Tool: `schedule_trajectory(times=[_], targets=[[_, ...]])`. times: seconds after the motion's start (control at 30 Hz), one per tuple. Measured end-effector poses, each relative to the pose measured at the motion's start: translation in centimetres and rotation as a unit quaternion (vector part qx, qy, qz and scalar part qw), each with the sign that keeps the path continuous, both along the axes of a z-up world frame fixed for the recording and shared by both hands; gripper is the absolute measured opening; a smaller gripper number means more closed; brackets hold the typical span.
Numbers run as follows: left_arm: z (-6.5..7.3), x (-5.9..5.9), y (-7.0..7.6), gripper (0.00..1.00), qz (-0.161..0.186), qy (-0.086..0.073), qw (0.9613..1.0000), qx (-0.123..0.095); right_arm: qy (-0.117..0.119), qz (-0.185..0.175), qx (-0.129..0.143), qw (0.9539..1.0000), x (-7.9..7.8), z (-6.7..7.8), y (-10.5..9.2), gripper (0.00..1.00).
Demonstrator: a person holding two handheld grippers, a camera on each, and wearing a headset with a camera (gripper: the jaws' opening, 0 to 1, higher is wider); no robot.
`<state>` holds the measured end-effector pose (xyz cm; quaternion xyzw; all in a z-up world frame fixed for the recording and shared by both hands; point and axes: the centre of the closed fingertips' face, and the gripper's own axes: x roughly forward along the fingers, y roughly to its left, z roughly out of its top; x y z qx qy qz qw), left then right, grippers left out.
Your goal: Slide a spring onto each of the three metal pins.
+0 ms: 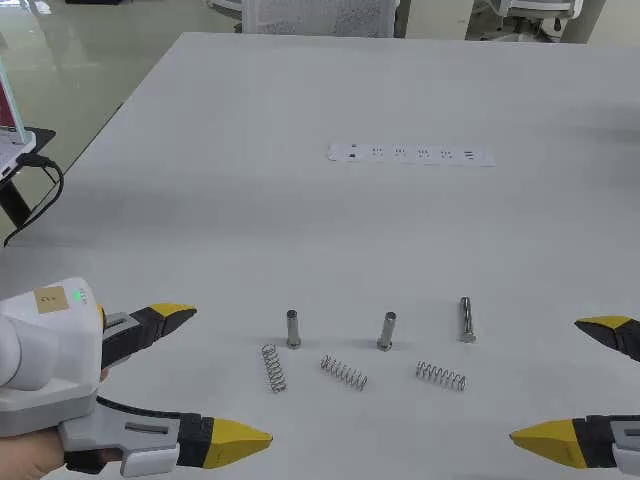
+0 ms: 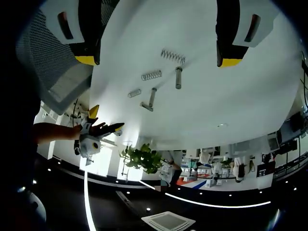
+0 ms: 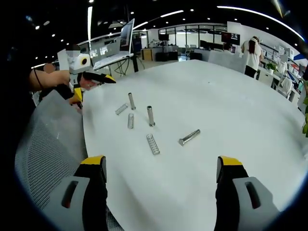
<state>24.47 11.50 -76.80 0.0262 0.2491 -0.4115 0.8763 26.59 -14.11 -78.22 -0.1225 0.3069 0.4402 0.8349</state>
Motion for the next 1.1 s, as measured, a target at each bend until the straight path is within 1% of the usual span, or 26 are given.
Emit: schedule_trajectory(times=[0.3, 0.53, 0.93, 1.1], targets=[[-0.16, -0.09, 0.01, 0.96, -0.001, 0.004, 1.0, 0.002, 0.0, 0.001, 0.002, 1.0, 0.04, -0.06, 0.06, 0.92], [-0.01, 0.06, 0.23, 0.97, 0.004, 0.0, 1.0, 0.001, -0.002, 0.0, 0.002, 1.0, 0.1, 0.05, 0.03, 0.92], [0.03, 0.04, 0.12, 0.97, 0.002, 0.0, 1.0, 0.0, 0.0, 0.004, -0.001, 1.0, -0.07, -0.04, 0.16, 0.92], [0.02, 0.03, 0.19, 0.98, 0.003, 0.0, 1.0, 0.0, -0.002, 0.005, 0.005, 1.0, 0.11, 0.24, 0.34, 0.92]])
